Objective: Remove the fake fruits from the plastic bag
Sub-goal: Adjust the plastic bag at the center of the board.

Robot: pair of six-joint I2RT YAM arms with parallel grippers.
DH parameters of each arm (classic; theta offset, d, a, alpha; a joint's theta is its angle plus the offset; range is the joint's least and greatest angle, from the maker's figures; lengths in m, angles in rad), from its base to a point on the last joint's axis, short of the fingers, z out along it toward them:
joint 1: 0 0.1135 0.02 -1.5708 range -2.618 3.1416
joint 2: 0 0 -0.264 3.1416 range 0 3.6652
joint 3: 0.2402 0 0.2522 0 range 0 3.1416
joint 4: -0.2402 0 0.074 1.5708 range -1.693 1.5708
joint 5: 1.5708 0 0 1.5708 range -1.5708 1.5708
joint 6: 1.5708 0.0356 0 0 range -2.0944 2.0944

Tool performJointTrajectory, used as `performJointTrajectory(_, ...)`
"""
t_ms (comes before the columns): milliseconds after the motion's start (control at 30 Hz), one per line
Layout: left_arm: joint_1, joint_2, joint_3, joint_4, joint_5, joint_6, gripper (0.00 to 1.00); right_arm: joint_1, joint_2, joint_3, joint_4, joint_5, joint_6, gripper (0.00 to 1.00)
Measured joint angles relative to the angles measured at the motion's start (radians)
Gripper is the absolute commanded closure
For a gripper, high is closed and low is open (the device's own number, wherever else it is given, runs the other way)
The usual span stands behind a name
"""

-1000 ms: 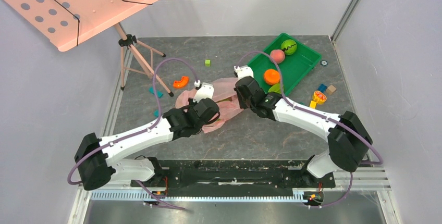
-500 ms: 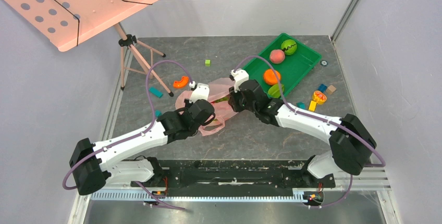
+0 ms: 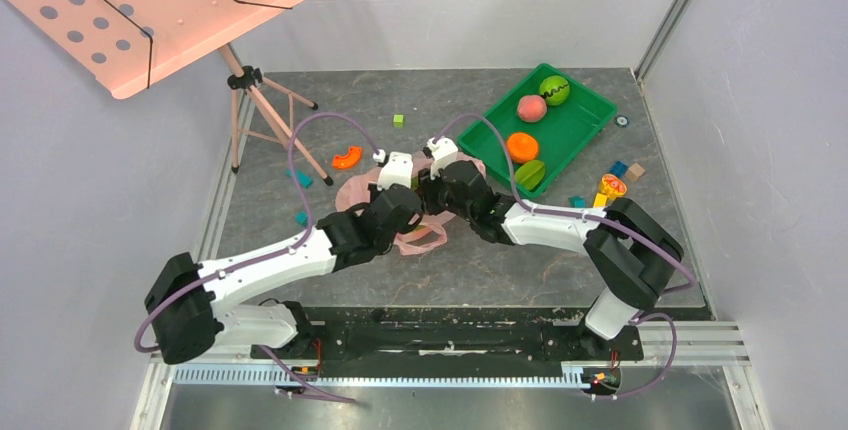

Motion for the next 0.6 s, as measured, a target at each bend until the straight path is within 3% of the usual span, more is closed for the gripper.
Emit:
performJointTrajectory(367,0.024,0.061,-0.092,0.097,0.009,-0.002,0.98,0.000,0.042,0.032,0.065,0.021,0.015,0.67)
performJointTrajectory(600,0.051,0.067,-0.135,0.134,0.016,-0.009,0.98,0.006,0.134,0.072,0.041,0.020,-0.015,0.69)
